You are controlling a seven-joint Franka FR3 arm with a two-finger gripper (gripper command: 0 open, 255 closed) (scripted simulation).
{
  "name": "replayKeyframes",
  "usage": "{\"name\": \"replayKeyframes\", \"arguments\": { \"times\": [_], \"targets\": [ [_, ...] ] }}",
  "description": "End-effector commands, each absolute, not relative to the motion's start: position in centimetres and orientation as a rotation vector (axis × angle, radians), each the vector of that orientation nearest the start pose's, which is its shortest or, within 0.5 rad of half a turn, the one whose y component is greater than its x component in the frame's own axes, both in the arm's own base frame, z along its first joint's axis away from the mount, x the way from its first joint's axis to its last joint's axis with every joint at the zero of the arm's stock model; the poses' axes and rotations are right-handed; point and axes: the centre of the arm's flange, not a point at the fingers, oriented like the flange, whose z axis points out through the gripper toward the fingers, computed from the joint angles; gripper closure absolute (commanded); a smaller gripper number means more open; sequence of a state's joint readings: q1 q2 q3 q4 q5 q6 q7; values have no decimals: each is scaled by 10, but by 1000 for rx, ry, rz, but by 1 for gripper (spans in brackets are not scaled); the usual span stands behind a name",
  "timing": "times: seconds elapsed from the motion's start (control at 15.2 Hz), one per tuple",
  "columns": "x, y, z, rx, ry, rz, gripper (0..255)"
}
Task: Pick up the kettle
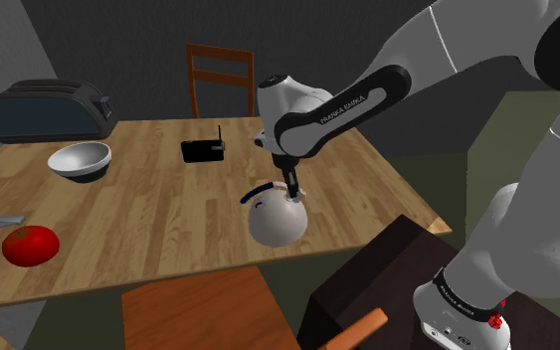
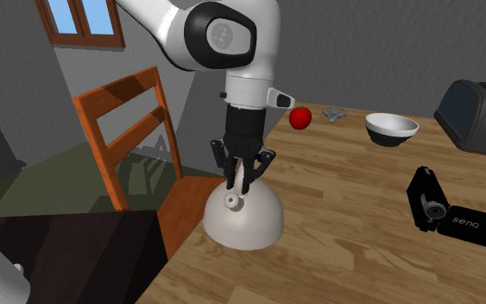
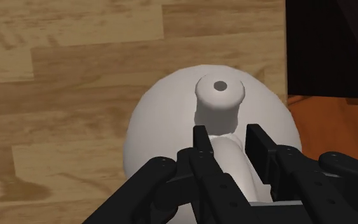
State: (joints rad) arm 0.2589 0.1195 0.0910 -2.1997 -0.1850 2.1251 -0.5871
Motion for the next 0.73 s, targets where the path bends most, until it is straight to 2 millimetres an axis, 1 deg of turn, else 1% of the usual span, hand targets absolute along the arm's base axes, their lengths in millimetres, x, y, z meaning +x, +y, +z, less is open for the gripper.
{"name": "replayKeyframes", "arguments": {
  "times": [0.0,0.53,0.66],
  "targets": [
    [494,172,326,-2801,-1623,335,255],
    [494,172,369,-2801,-1623,335,255],
    [494,172,369,-2801,-1623,335,255]
  ]
}}
